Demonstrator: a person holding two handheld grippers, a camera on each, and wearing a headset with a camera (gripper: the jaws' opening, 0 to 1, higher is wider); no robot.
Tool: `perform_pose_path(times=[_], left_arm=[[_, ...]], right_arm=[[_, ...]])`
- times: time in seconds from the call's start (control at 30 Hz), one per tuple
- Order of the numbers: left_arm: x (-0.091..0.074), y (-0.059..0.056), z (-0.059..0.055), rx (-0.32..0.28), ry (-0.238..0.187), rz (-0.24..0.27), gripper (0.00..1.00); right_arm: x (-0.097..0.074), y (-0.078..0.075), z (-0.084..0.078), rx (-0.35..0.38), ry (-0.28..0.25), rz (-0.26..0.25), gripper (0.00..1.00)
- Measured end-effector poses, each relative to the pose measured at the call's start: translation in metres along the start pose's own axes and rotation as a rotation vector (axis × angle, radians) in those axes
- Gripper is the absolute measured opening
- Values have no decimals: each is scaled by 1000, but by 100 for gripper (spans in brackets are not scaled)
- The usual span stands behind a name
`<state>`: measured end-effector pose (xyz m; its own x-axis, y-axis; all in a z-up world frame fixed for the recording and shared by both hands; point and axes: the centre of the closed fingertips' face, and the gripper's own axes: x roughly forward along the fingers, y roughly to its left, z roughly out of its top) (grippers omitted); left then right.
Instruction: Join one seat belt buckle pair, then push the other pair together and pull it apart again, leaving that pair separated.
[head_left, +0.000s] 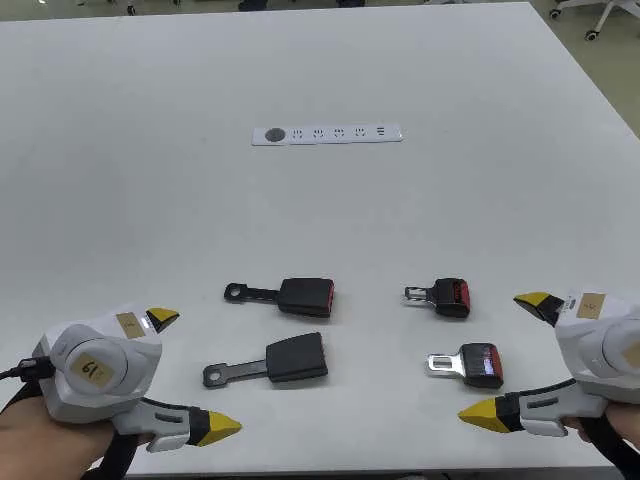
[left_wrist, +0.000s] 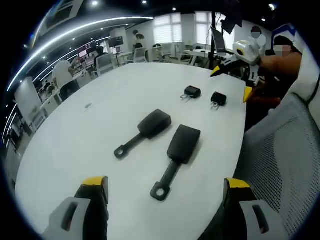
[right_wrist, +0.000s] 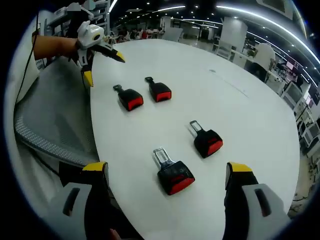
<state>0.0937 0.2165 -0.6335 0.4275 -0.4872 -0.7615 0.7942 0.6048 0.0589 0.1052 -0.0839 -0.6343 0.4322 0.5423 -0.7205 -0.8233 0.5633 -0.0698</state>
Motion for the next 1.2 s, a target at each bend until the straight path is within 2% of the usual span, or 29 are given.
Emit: perform_pose_path(times=[0.17, 0.43, 0.57, 0.73, 1.03, 1.2], left_arm=[[-1, -4, 0, 7, 1, -6, 95], [-1, -3, -4, 10, 8, -6, 96], [-3, -5, -2, 12, 5, -5, 96], [-2, -3, -7, 18, 10, -6, 96], [-4, -8, 4, 24, 3, -5, 96], [-3, -9, 4, 27, 6, -9, 95]], right_arm=[[1, 4, -1, -19, 5, 2, 98], [-2, 2, 2, -31, 10, -8, 98], [-10, -1, 5, -49, 14, -23, 98], [-12, -8, 5, -40, 10, -38, 98], [-13, -9, 5, -39, 11, -43, 97], [-13, -10, 7, -48, 5, -54, 97]])
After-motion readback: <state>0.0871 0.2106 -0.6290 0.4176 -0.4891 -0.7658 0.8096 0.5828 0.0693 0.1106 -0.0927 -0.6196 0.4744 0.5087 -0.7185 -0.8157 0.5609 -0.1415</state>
